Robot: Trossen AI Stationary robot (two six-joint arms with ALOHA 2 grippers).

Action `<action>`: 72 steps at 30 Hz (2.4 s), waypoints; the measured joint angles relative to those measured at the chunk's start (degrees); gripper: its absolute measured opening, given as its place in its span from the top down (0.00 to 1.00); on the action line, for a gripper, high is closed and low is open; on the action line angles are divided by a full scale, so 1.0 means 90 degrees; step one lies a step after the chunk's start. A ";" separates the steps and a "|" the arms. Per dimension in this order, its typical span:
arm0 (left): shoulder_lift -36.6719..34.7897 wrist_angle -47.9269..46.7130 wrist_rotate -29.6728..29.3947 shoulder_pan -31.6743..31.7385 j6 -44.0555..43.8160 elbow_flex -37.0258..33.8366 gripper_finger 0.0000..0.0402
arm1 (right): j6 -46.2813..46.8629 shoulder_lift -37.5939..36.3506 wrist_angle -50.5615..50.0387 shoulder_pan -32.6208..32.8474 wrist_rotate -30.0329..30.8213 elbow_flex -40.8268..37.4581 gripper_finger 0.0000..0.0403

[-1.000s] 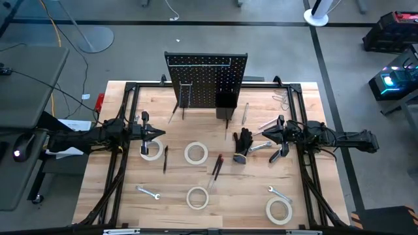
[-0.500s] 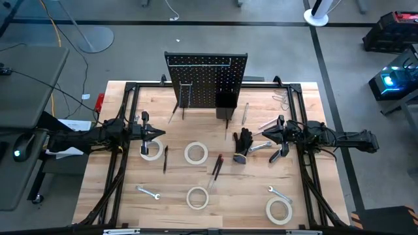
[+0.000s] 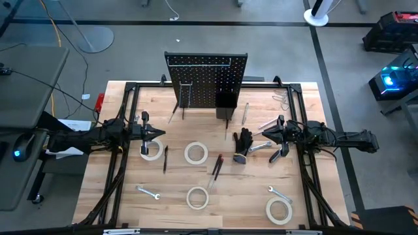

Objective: Hang tools onto peg board

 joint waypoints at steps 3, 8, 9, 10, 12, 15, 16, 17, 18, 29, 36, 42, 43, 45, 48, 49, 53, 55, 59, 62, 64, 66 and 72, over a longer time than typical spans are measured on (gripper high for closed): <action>0.0002 -0.0002 -0.0001 -0.0002 0.0000 0.0000 1.00 | 0.0001 0.0000 0.0000 0.0000 -0.0001 0.0000 1.00; 0.0001 -0.0001 0.0000 0.0000 0.0000 0.0000 1.00 | 0.0001 -0.0002 -0.0002 0.0000 -0.0001 0.0000 1.00; -0.0001 -0.0002 -0.0001 -0.0002 0.0000 0.0002 1.00 | 0.0001 -0.0001 -0.0002 0.0000 0.0000 0.0000 1.00; -0.0001 0.0000 -0.0001 -0.0001 0.0000 0.0002 1.00 | 0.0000 -0.0001 0.0000 0.0000 0.0000 0.0000 1.00; 0.0000 -0.0001 -0.0001 0.0000 0.0000 0.0002 1.00 | 0.0001 -0.0002 -0.0002 0.0000 0.0000 0.0000 1.00; -0.0001 0.0000 -0.0001 -0.0001 0.0000 0.0002 1.00 | 0.0001 -0.0002 -0.0002 0.0000 0.0000 0.0000 1.00; 0.0000 -0.0002 -0.0001 0.0000 0.0000 0.0002 1.00 | -0.0001 -0.0001 -0.0001 0.0000 0.0000 0.0000 1.00; -0.0001 0.0000 -0.0001 -0.0002 0.0000 0.0002 1.00 | 0.0001 0.0000 -0.0002 0.0000 -0.0001 0.0000 1.00; 0.0000 -0.0001 -0.0001 0.0000 -0.0001 0.0000 1.00 | 0.0001 -0.0002 -0.0001 0.0000 0.0000 0.0000 1.00; -0.0001 0.0000 0.0002 -0.0001 0.0000 0.0001 1.00 | 0.3501 0.0097 0.3598 0.0000 0.1412 0.0000 1.00; 0.0002 -0.0002 0.0002 0.0000 0.0000 0.0000 1.00 | 0.0701 0.1083 0.6216 -0.0143 0.1916 0.1341 1.00; 0.0000 -0.0002 0.0000 -0.0002 0.0000 0.0002 1.00 | -0.0315 0.2052 0.3487 -0.0141 0.1178 0.3327 1.00; 0.0002 -0.0002 0.0000 0.0000 -0.0002 0.0002 1.00 | -0.0307 0.2256 0.2882 -0.0141 0.1327 0.3625 1.00; -0.0001 0.0000 -0.0001 0.0000 -0.0002 0.0002 1.00 | -0.0168 0.2634 0.1806 -0.0141 0.1750 0.4174 1.00; -0.0001 0.0000 -0.0001 0.0000 0.0000 0.0000 1.00 | 0.0146 0.3204 0.0864 -0.0141 0.2292 0.4825 1.00; -0.0001 -0.0001 -0.0001 -0.0002 0.0000 0.0002 1.00 | 0.0186 0.3380 0.0670 -0.0141 0.2406 0.4989 1.00; 0.0028 0.0121 -0.0131 0.0000 0.1063 0.0002 1.00 | 0.0423 0.3952 0.0442 -0.0141 0.2691 0.5475 1.00; 0.0029 0.0300 -0.0263 0.0000 0.2351 0.0001 1.00 | 0.0612 0.4184 0.0442 -0.0141 0.2692 0.5647 1.00; 0.0030 0.0388 -0.0288 0.0000 0.3459 0.0005 1.00 | 0.0718 0.4514 0.0440 -0.0141 0.2692 0.5896 1.00; 0.0030 0.0533 -0.0255 0.0002 0.3291 0.0005 1.00 | 0.0718 0.4663 0.0444 -0.0141 0.2695 0.6035 1.00; 0.0095 0.1140 0.0235 -0.0026 0.1906 0.0000 1.00 | 0.0718 0.4708 0.0444 -0.0141 0.2696 0.6101 1.00; 0.0166 0.2319 0.0765 -0.0081 -0.0257 0.0000 1.00 | 0.0718 0.4716 0.0465 -0.0141 0.2697 0.6118 1.00; 0.0508 0.5888 -0.1387 -0.0104 -0.3602 0.0097 1.00 | 0.0731 0.4709 0.0458 -0.0141 0.3109 0.6118 1.00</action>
